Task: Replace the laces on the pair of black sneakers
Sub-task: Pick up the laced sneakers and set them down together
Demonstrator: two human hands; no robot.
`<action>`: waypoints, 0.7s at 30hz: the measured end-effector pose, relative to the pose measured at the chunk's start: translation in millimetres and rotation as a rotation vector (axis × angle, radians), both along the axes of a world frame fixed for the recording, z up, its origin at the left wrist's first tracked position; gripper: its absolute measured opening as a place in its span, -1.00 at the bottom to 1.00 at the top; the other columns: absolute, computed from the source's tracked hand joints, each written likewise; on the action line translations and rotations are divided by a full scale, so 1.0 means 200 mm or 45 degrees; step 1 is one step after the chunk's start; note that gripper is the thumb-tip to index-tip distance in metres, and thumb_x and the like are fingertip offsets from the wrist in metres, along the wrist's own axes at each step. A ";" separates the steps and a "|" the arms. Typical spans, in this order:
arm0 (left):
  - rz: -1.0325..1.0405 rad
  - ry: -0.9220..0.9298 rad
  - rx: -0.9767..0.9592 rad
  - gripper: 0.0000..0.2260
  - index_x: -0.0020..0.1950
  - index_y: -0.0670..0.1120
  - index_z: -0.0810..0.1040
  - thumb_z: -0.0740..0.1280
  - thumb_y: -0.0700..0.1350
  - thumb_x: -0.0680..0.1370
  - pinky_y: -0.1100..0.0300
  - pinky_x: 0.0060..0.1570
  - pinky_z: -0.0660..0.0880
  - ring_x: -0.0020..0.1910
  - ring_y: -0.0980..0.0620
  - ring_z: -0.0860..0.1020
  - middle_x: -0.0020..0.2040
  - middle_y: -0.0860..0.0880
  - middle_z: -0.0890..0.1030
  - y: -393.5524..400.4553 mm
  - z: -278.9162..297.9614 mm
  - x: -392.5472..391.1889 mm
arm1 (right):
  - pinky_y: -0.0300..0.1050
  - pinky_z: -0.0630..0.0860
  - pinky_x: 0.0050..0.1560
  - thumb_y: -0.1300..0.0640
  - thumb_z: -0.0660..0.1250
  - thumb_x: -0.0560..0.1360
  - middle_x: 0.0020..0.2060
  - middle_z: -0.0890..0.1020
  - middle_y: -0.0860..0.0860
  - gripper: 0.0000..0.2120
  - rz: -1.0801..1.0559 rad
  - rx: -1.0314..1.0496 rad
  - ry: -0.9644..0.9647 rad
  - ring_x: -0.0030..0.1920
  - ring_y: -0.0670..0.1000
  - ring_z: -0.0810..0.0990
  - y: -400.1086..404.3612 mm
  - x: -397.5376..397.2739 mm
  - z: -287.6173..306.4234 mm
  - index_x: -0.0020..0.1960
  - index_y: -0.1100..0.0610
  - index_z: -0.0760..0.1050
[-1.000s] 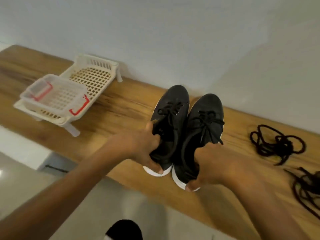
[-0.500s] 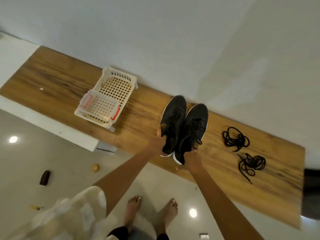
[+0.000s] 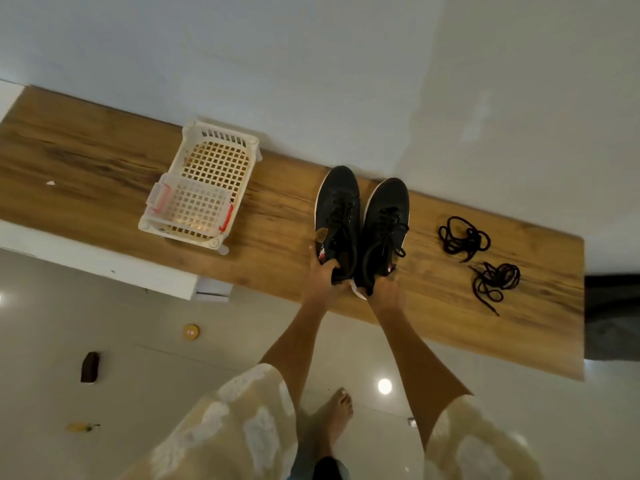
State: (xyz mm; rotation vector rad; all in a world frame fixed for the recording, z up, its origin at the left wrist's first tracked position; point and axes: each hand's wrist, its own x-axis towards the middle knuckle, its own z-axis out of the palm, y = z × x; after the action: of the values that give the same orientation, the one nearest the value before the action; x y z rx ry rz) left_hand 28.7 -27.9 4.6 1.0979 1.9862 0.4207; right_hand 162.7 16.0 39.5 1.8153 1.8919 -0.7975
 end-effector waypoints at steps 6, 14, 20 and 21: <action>0.170 -0.042 0.032 -0.71 0.16 -0.17 0.56 0.40 -0.07 0.50 0.09 0.06 0.52 0.11 -0.12 0.55 0.15 -0.16 0.58 -0.06 0.08 0.08 | -0.17 0.35 -0.18 0.09 0.33 0.52 0.18 0.53 0.26 -0.76 -0.083 0.149 0.207 -0.07 0.20 0.59 -0.02 0.03 -0.12 0.09 0.22 0.58; 0.166 0.150 0.062 -0.81 0.05 -0.17 0.56 0.39 -0.11 0.49 0.08 0.01 0.51 0.07 -0.15 0.55 0.33 -0.15 0.45 -0.50 0.47 0.12 | -0.05 0.46 -0.01 0.10 0.29 0.55 0.14 0.53 0.21 -0.74 -0.003 0.017 0.198 0.06 0.20 0.55 -0.48 0.09 0.24 0.12 0.26 0.55; 0.087 0.197 0.003 -0.79 0.13 -0.15 0.57 0.33 -0.12 0.53 0.07 0.04 0.51 0.07 -0.14 0.54 0.31 -0.12 0.44 -0.93 0.74 0.11 | -0.06 0.46 0.04 0.02 0.30 0.54 0.18 0.51 0.19 -0.67 0.019 -0.093 0.221 0.09 0.17 0.55 -0.92 0.07 0.47 0.19 0.22 0.53; 0.076 0.207 -0.008 -0.79 0.13 -0.15 0.57 0.32 -0.12 0.53 0.08 0.03 0.51 0.04 -0.14 0.54 0.29 -0.12 0.45 -1.01 0.77 0.10 | -0.06 0.46 0.05 0.01 0.30 0.53 0.17 0.52 0.18 -0.65 0.027 -0.119 0.226 0.09 0.17 0.55 -0.98 0.07 0.48 0.21 0.21 0.52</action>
State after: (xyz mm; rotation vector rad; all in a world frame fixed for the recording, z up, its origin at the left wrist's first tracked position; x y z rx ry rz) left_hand 48.2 -228.9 158.6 1.1013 2.1653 0.3662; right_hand 176.0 -180.9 135.4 1.7148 1.9432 -1.0524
